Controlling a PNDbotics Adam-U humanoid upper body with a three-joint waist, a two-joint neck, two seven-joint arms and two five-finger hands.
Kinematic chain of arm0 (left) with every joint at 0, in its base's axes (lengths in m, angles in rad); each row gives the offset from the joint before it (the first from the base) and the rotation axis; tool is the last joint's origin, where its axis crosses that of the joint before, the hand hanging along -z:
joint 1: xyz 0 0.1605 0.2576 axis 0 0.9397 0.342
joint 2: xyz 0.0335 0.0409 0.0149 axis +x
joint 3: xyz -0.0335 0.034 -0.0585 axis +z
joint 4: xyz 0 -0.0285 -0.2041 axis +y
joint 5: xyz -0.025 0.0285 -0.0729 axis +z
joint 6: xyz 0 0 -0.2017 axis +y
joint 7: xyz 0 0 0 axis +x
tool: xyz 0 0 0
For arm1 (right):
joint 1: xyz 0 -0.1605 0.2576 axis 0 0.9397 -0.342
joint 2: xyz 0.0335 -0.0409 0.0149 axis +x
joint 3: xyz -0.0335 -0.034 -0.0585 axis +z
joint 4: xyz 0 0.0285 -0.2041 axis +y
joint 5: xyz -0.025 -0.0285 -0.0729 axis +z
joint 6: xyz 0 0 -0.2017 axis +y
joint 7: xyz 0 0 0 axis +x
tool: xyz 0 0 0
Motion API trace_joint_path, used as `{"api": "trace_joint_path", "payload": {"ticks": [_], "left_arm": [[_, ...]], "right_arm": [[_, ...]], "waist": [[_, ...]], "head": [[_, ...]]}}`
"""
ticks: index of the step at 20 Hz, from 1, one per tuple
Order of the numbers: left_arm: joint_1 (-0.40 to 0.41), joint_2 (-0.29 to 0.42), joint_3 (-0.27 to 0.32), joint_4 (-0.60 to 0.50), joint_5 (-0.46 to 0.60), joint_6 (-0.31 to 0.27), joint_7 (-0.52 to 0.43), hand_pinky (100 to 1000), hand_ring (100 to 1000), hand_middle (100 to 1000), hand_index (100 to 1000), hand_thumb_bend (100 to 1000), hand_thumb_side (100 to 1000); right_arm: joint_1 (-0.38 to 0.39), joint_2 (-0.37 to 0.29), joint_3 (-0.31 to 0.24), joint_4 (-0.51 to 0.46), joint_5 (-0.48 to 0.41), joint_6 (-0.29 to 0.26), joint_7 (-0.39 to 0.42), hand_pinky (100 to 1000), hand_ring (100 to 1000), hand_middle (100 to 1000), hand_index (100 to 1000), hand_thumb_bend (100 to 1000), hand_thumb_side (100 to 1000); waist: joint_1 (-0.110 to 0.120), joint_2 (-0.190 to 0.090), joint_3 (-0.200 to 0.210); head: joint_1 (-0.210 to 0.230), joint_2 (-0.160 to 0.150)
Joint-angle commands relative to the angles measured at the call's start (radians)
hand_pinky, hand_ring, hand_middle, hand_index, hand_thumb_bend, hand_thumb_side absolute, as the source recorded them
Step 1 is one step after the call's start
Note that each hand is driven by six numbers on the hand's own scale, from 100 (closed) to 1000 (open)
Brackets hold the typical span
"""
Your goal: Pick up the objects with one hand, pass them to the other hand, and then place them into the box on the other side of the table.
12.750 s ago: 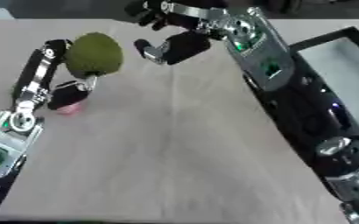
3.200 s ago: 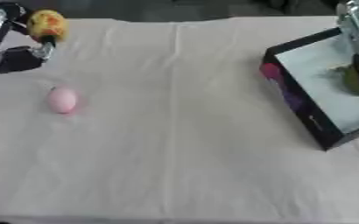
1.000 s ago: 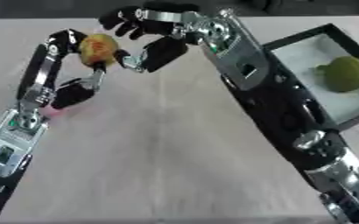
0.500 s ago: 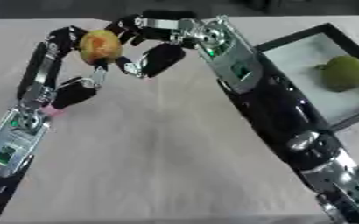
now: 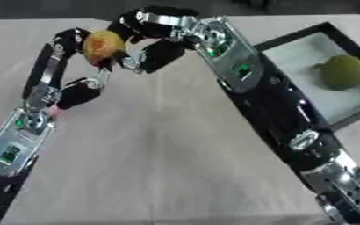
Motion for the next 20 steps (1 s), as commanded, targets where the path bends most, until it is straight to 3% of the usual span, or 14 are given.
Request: {"api": "trace_joint_path", "payload": {"ticks": [1, 4, 9, 12, 14, 17, 20], "left_arm": [[-0.023, -0.007, 0.006, 0.000, -0.010, -0.006, 0.004, 709, 684, 615, 631, 100, 196], [-0.029, -0.015, 0.002, -0.003, -0.010, -0.016, 0.012, 708, 684, 619, 650, 139, 187], [-0.032, -0.020, -0.001, -0.011, -0.004, -0.026, 0.038, 706, 683, 621, 668, 278, 204], [-0.031, -0.022, -0.004, -0.015, 0.013, -0.036, 0.049, 709, 691, 638, 715, 488, 251], [-0.028, -0.021, -0.005, -0.012, 0.021, -0.039, 0.048, 715, 703, 657, 752, 580, 278], [-0.024, -0.015, -0.006, -0.005, 0.018, -0.029, 0.033, 739, 757, 740, 866, 790, 366], [-0.018, -0.008, -0.001, 0.002, 0.009, -0.010, 0.016, 742, 772, 758, 894, 878, 400]], "right_arm": [[-0.017, -0.007, -0.007, -0.021, -0.010, 0.007, -0.004, 908, 842, 676, 683, 100, 100], [-0.015, -0.004, -0.010, -0.015, -0.023, 0.020, -0.027, 886, 779, 552, 527, 100, 100], [-0.013, -0.004, -0.011, -0.008, -0.047, 0.056, -0.074, 862, 702, 445, 408, 100, 100], [-0.011, -0.003, -0.011, -0.006, -0.062, 0.081, -0.105, 854, 678, 416, 369, 100, 100], [-0.009, -0.006, -0.010, -0.011, -0.071, 0.085, -0.113, 853, 673, 411, 362, 100, 100], [-0.007, -0.015, -0.014, -0.020, -0.079, 0.087, -0.120, 852, 666, 406, 359, 100, 100], [-0.003, -0.030, -0.024, -0.028, -0.086, 0.089, -0.129, 852, 665, 409, 364, 100, 100]], "waist": [[0.003, -0.020, 0.000], [0.003, -0.020, 0.000], [0.003, -0.021, 0.000], [0.004, -0.021, 0.000], [0.004, -0.021, -0.001], [0.005, -0.022, -0.002], [0.005, -0.023, -0.004]], "head": [[-0.004, -0.002], [-0.004, 0.000], [-0.003, 0.000], [-0.004, -0.001], [-0.004, 0.001], [-0.005, 0.004], [-0.005, 0.004]]}}
